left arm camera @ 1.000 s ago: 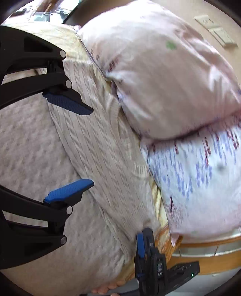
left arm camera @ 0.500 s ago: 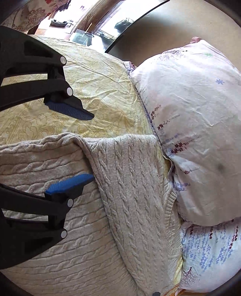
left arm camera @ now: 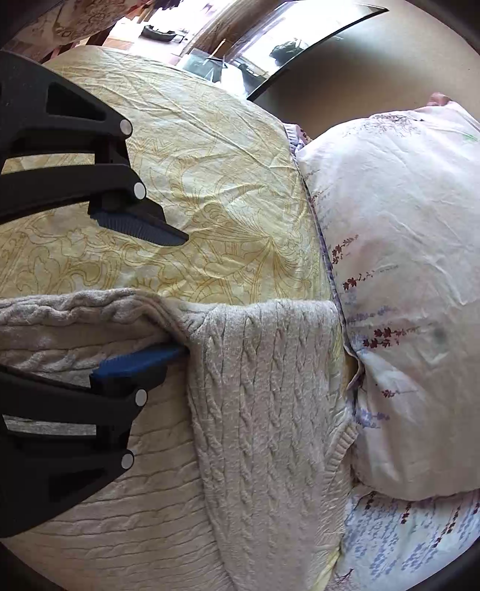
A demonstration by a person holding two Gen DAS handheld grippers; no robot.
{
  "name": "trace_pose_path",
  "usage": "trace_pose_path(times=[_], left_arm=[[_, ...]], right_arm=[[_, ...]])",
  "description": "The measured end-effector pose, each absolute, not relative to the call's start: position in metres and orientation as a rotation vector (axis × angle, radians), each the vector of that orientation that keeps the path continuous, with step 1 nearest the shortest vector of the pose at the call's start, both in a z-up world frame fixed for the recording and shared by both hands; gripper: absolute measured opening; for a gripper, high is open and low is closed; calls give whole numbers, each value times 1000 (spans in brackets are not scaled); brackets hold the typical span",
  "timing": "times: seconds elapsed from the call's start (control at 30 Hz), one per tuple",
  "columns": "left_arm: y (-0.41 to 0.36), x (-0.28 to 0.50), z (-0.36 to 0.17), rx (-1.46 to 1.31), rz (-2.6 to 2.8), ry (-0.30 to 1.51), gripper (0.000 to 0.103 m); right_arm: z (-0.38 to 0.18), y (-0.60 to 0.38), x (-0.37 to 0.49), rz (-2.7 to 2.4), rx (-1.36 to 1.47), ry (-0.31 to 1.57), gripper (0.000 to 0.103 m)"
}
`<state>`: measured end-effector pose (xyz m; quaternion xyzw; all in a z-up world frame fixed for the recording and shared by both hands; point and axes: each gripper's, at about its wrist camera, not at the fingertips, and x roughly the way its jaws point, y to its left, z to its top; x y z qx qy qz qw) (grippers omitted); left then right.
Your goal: Fold small clothes
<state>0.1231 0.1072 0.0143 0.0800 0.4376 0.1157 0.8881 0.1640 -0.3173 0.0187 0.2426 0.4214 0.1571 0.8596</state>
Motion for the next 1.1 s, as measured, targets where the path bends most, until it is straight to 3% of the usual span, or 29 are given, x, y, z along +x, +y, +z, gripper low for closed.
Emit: trace_pose_path(times=[0.27,0.4,0.47,0.53,0.6,0.97,1.1], left_arm=[[111,114,16,84,199,913,56],[118,89,23,-16,74,907,64],[124,74,25,-85,-2,905,65],[130,61,26,-133,-59,907,70],[134,48,25,-165,-98,907,71],[157,-5,10,-439,-290,895,69],[154,-27,5,-535,-377,891,59]], right_arm=[[32,-310,151,310,388,860,10],[27,-300,144,257,315,905,11],[29,-304,131,262,338,906,18],[32,-315,114,290,396,910,53],[35,-328,94,295,427,895,62],[9,-372,6,277,563,971,61],[1,-360,-20,412,674,982,54]])
